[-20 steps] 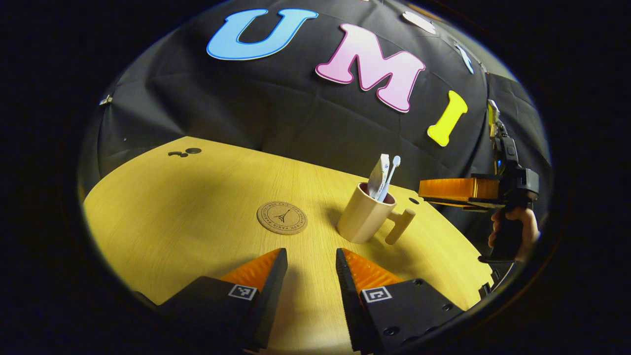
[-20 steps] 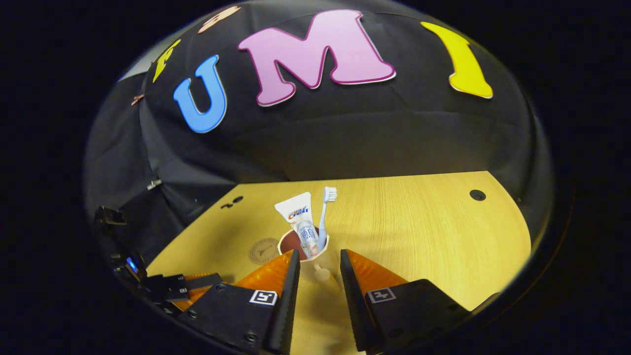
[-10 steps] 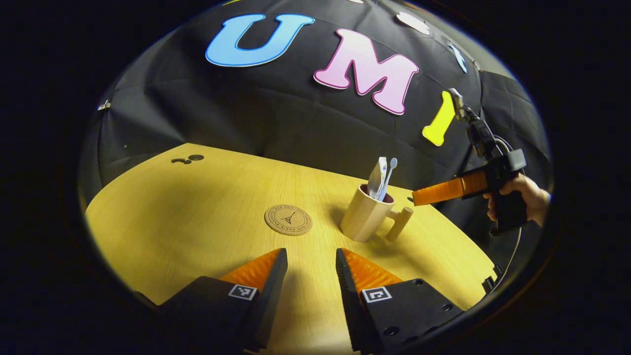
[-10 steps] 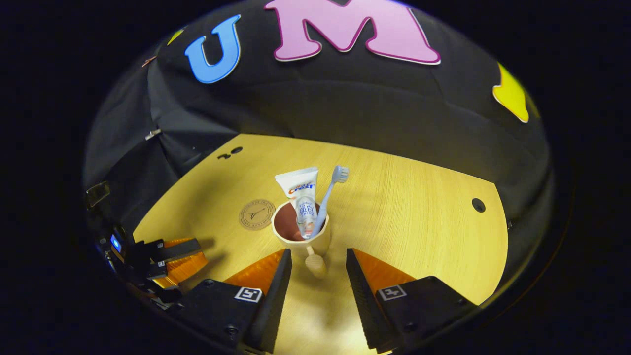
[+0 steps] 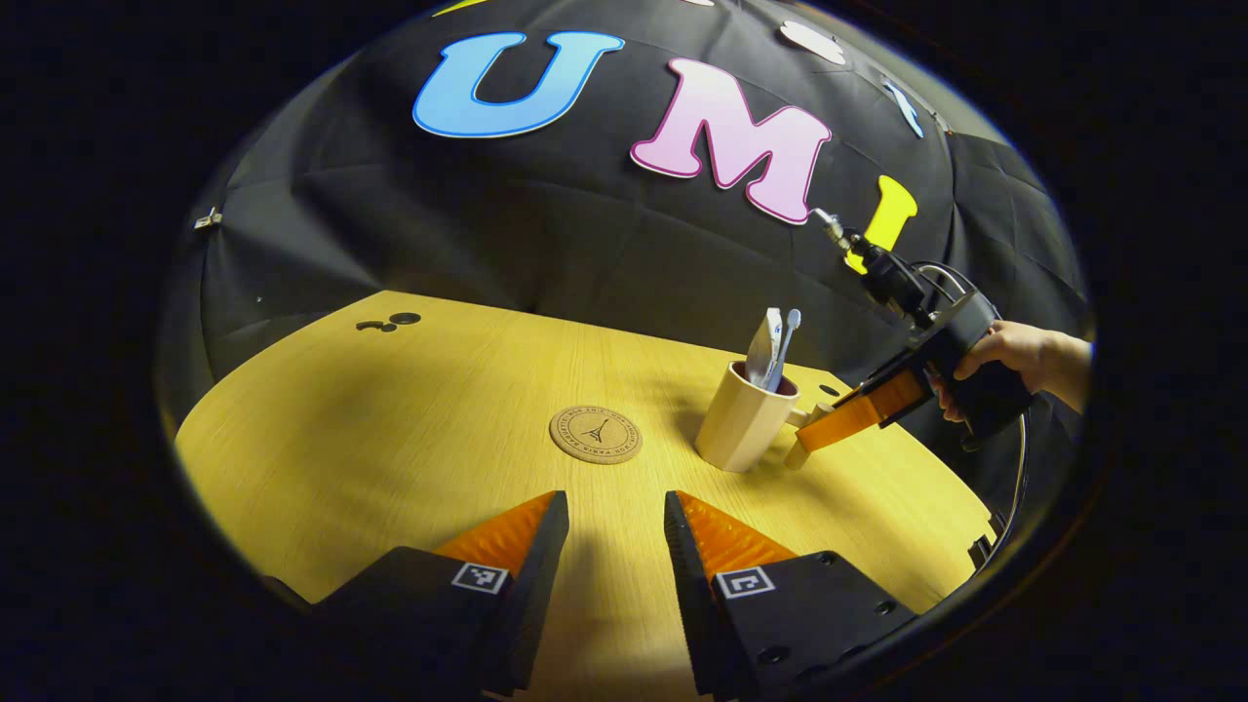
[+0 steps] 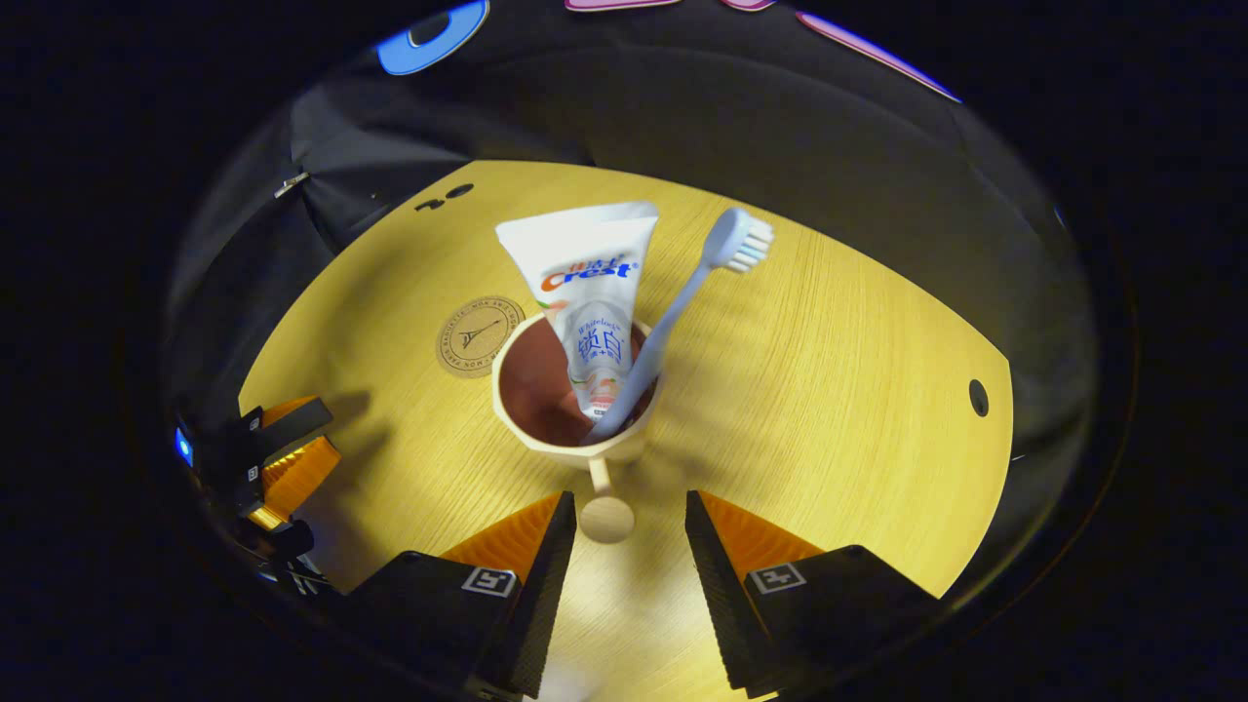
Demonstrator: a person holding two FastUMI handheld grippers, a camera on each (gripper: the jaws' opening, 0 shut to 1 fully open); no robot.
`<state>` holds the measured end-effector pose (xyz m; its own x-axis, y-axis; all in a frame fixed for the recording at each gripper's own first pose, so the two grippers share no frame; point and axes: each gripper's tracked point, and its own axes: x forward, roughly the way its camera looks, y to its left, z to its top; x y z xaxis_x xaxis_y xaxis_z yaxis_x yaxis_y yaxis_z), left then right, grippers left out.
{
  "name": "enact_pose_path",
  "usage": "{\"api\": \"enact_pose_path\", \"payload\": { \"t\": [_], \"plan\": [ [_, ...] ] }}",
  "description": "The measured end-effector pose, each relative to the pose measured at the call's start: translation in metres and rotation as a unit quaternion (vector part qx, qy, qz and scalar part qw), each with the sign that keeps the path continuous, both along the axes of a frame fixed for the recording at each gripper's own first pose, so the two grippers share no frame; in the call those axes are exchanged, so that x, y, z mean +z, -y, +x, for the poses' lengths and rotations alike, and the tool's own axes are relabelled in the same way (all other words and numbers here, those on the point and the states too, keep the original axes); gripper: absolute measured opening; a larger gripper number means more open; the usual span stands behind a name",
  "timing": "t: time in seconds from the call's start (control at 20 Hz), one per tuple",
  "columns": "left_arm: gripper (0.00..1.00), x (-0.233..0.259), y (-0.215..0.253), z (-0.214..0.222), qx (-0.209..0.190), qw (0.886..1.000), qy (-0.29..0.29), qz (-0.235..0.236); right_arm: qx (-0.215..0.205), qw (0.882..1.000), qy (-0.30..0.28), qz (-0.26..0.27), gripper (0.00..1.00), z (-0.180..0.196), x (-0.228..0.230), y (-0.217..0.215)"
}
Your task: Put the toothbrush and toothpaste on the desktop into the cup, then pick up the cup and place it on the coaster on the desktop.
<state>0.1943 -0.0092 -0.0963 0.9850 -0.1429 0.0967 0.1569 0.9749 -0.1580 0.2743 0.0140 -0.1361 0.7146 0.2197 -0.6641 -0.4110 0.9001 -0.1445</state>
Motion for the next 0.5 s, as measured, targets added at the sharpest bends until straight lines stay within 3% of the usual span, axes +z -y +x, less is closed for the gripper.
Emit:
{"api": "enact_pose_path", "payload": {
  "t": [0.5],
  "plan": [
    [0.63,-0.008,-0.02,0.005,0.015,1.0,-0.009,-0.013,0.003,0.997,-0.067,-0.046,0.69,0.02,-0.033,-0.016]
  ]
}}
